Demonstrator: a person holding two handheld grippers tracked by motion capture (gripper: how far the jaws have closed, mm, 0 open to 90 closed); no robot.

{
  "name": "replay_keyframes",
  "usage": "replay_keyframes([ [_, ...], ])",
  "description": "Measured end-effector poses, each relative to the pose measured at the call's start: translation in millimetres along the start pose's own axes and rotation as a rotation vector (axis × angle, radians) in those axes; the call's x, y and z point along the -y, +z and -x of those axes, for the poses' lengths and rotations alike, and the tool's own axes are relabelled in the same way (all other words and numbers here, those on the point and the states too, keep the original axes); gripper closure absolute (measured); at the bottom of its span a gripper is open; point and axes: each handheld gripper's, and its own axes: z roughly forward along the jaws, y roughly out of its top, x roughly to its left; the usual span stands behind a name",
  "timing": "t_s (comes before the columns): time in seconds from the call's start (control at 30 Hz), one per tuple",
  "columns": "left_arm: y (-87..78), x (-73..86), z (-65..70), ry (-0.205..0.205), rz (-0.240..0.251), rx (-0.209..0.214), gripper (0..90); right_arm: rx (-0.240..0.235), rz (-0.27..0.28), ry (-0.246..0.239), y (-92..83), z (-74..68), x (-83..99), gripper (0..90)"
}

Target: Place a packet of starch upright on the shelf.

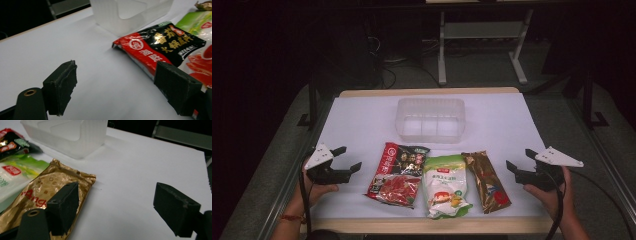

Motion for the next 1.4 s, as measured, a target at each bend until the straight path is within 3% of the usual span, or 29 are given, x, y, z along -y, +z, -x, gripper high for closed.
replay_keyframes([
  [0.03,0.0,0.0,0.0,0.000,0.000,0.000,17.7,-0.015,-0.004,-0.001,0.1,-0.4,-0.7,20.5],
  [0.1,-4.5,2.0,3.1,-0.048,0.056,0.047,20.7,-0.070,-0.030,-0.014,2.7,-2.3,-3.0,21.3],
  [0.17,-6.8,2.8,3.6,-0.058,0.063,0.043,20.8,-0.074,-0.046,-0.031,6.7,-6.5,-5.5,21.6],
  [0.2,-11.2,5.2,3.6,-0.058,0.063,0.021,20.8,-0.088,-0.057,-0.038,9.2,-8.2,-7.2,21.4],
  [0.4,-16.6,10.7,4.7,-0.072,0.062,0.014,20.1,-0.132,-0.082,-0.074,21.0,-21.5,-16.7,21.6],
  [0.47,-16.1,11.1,9.1,-0.057,0.044,0.006,20.1,-0.149,-0.086,-0.074,21.5,-23.5,-17.6,21.6],
  [0.63,-16.0,9.1,17.5,-0.020,0.024,0.036,20.0,-0.193,-0.110,-0.086,23.8,-33.5,-24.1,22.3],
  [0.67,-15.5,5.4,19.2,0.003,0.019,0.050,20.0,-0.224,-0.118,-0.083,26.0,-37.6,-26.1,22.7],
  [0.8,-15.0,-5.7,20.5,-0.010,0.053,0.083,20.1,-0.237,-0.134,-0.116,25.3,-45.9,-29.1,22.7],
  [0.87,-12.3,-15.0,29.1,0.004,0.061,0.119,20.1,-0.278,-0.145,-0.145,22.5,-59.6,-35.7,23.6],
  [0.97,-8.4,-17.6,36.2,0.024,0.042,0.128,20.1,-0.315,-0.180,-0.192,23.7,-79.3,-38.8,24.7],
  [1.0,-6.2,-17.8,39.1,0.034,0.030,0.133,20.1,-0.315,-0.180,-0.192,23.7,-79.3,-38.8,24.7],
  [1.03,-4.1,-17.6,41.4,0.042,0.023,0.138,20.1,-0.327,-0.217,-0.212,27.0,-91.3,-38.9,26.0],
  [1.13,3.3,-13.6,44.0,0.050,-0.006,0.134,20.1,-0.347,-0.242,-0.207,31.1,-99.6,-38.8,26.6],
  [1.2,8.2,-8.8,44.0,0.045,-0.024,0.131,20.1,-0.381,-0.287,-0.213,39.1,-110.0,-38.0,26.5],
  [1.23,8.2,-8.8,44.0,0.045,-0.024,0.131,20.1,-0.381,-0.287,-0.213,39.1,-110.0,-38.0,26.5],
  [1.3,11.0,-6.0,45.5,0.042,-0.036,0.136,20.0,-0.411,-0.342,-0.195,48.4,-116.9,-37.0,25.6],
  [1.37,13.2,-4.6,48.2,0.054,-0.045,0.140,20.1,-0.411,-0.358,-0.198,52.1,-118.9,-36.6,25.8],
  [1.4,14.1,-4.3,49.3,0.054,-0.046,0.144,20.1,-0.399,-0.393,-0.171,60.4,-119.6,-37.2,25.9],
])
